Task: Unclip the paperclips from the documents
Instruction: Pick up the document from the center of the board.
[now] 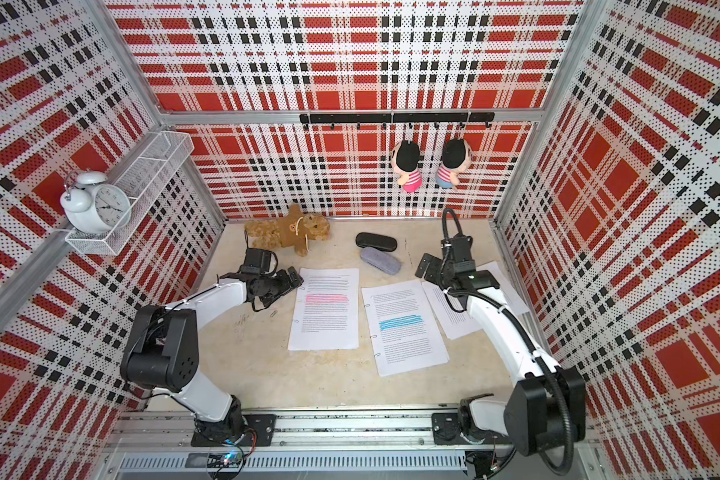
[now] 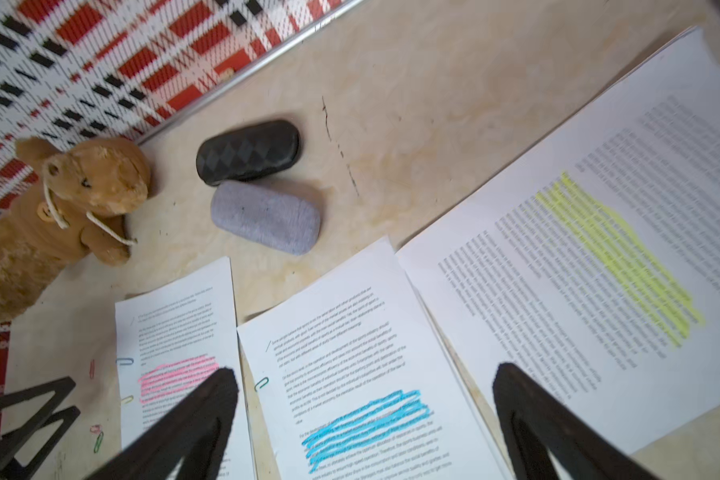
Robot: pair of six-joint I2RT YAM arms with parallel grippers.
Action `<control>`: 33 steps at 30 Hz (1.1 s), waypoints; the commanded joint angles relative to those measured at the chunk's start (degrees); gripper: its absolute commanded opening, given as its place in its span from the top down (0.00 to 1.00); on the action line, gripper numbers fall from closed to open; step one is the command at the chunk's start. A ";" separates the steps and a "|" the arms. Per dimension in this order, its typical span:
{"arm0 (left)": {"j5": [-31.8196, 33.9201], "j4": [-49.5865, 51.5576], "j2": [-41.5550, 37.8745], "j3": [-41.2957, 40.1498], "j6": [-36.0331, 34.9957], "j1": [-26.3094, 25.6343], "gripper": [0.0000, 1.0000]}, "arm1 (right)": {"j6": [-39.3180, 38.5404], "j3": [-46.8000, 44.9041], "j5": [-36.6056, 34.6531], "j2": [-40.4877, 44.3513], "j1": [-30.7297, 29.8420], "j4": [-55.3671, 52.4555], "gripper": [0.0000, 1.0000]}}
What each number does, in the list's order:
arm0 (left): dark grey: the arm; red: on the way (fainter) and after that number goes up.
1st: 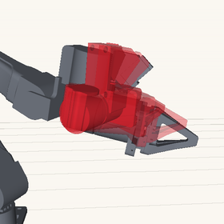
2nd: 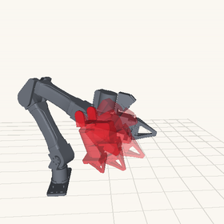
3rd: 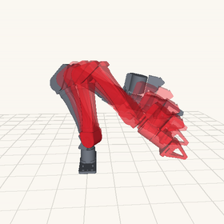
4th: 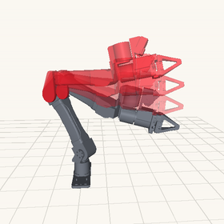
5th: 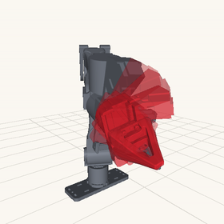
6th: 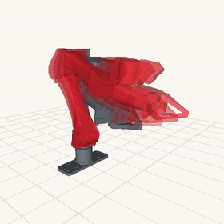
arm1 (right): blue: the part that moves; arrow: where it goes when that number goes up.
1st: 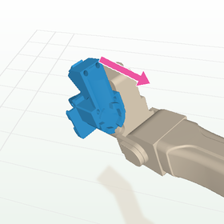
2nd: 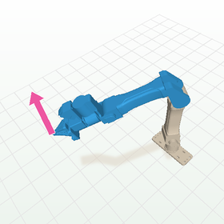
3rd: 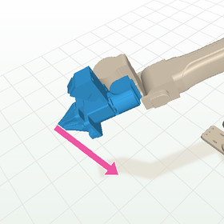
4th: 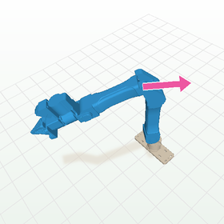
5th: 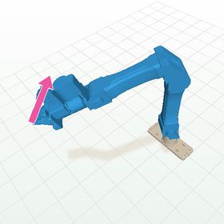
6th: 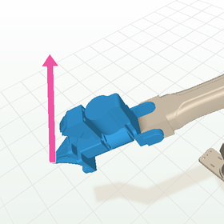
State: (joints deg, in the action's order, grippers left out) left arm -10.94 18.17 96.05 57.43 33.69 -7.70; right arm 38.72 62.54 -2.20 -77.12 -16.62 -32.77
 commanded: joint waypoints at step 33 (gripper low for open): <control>-29.69 -24.82 0.94 -14.76 7.44 2.43 0.53 | 4.87 14.32 14.88 -43.28 -22.58 14.28 0.30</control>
State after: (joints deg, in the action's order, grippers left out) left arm -36.53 -2.02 99.29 43.48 38.72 -5.78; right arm 42.76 78.78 10.98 -117.71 -38.63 -17.58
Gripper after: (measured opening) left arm 0.472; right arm 0.702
